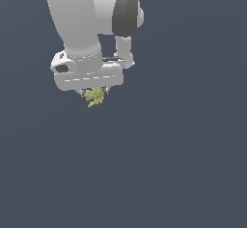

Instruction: Pick up the object and move it to a goal position.

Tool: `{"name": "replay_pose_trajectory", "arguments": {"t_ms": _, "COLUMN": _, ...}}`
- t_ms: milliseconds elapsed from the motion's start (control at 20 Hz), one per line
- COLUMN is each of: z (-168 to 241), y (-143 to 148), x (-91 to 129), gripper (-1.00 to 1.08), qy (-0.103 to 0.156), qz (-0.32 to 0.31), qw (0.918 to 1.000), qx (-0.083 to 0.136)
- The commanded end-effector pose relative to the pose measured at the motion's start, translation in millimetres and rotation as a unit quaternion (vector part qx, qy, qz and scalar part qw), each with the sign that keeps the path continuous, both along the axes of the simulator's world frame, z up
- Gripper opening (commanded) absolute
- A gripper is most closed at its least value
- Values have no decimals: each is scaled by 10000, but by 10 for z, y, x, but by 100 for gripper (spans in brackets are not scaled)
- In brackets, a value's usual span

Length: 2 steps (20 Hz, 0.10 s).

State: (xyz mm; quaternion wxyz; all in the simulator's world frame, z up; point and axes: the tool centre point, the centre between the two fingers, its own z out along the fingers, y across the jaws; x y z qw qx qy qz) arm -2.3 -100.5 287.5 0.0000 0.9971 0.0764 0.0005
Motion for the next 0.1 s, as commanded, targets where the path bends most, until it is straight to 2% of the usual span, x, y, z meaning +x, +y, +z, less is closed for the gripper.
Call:
{"name": "replay_pose_trajectory", "arguments": {"t_ms": 0, "z": 22, "y": -10, "x": 12, "gripper": -100, "qy": 5, "qz": 3, "qw": 10000, "qx": 1}}
{"name": "replay_pose_trajectory", "arguments": {"t_ms": 50, "z": 23, "y": -11, "x": 12, "gripper": -100, "qy": 5, "qz": 3, "qw": 10000, "qx": 1}}
